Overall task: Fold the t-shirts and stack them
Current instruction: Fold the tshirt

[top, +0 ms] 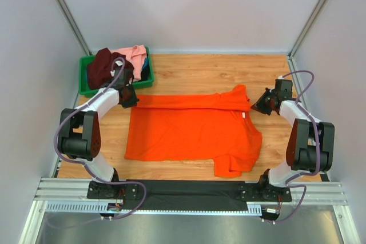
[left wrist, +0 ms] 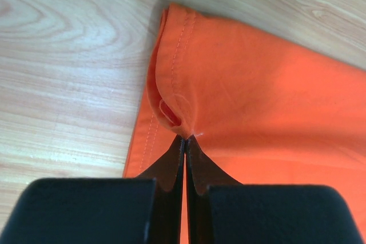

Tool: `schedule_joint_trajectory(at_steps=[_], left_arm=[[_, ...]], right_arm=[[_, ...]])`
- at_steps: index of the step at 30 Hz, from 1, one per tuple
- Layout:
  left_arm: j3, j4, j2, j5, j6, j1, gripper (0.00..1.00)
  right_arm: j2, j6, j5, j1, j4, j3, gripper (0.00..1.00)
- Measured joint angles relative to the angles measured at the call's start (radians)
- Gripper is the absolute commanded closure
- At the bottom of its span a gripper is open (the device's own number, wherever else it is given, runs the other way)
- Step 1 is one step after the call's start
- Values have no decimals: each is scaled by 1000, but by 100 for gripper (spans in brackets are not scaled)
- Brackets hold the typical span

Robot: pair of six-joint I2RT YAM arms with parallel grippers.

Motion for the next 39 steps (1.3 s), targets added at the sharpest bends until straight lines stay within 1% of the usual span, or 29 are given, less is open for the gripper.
schedule_joint_trajectory(at_steps=[9, 14, 23, 34, 37, 39], left_arm=[[-30, -7, 1, 5, -22, 0, 100], [-31, -22, 2, 1, -26, 0, 100], [-31, -61, 49, -11, -31, -1, 100], [-30, -98, 50, -44, -33, -7, 100], [-20, -121, 50, -50, -33, -7, 99], [-8, -137, 50, -56, -33, -7, 95]], right_arm=[[-51, -4, 8, -2, -9, -46, 100], [-90, -3, 9, -2, -5, -102, 100], [-113, 13, 17, -2, 3, -172, 100], [-144, 19, 37, -2, 3, -217, 100], [-175, 19, 42, -2, -3, -226, 100], [-188, 19, 42, -2, -3, -226, 100]])
